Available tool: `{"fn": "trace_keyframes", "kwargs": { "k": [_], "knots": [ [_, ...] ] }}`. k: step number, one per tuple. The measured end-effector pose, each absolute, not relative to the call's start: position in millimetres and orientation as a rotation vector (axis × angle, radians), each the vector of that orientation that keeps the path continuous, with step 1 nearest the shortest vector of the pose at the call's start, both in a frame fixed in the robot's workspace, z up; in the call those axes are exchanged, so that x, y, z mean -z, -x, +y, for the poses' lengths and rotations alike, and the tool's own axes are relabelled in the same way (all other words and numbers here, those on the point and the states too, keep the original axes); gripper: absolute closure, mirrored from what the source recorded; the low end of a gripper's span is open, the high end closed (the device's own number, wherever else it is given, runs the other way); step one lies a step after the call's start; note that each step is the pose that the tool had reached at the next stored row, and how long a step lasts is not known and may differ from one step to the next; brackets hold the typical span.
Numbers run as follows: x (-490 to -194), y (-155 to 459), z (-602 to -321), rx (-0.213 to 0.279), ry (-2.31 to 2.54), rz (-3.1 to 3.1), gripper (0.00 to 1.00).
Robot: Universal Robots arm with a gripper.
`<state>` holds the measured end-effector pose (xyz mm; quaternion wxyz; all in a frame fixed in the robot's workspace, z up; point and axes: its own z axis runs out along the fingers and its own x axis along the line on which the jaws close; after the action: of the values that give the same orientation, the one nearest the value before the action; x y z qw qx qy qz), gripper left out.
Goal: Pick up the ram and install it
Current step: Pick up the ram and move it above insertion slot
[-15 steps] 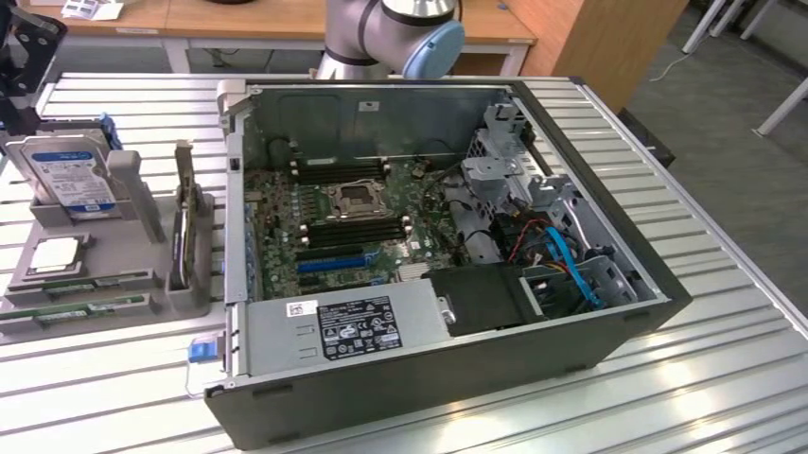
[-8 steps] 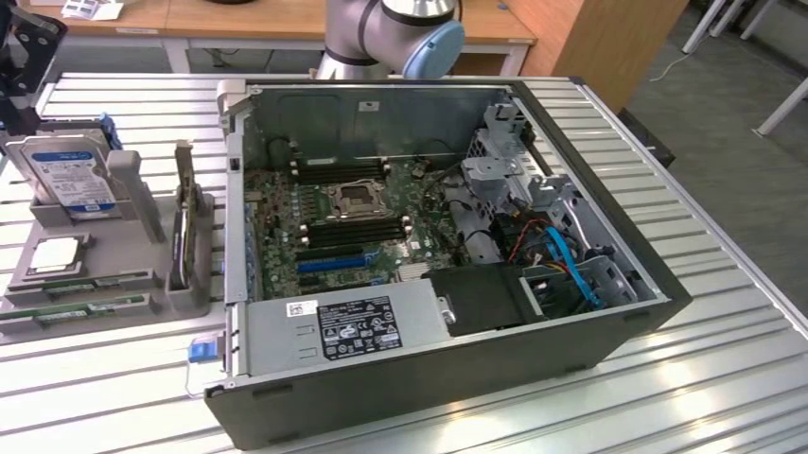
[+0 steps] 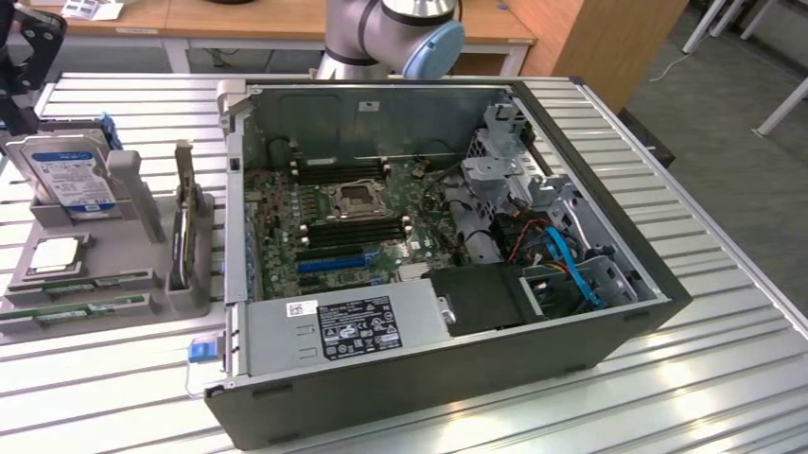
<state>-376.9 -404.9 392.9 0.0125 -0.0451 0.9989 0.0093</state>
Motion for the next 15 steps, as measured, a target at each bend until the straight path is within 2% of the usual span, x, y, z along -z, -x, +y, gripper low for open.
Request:
{"fn": "trace_keyframes", "kwargs": {
  "k": [15],
  "knots": [
    [-385.3,376.9,-405.2,-0.034,0.554,3.079,0.89]
  ]
}}
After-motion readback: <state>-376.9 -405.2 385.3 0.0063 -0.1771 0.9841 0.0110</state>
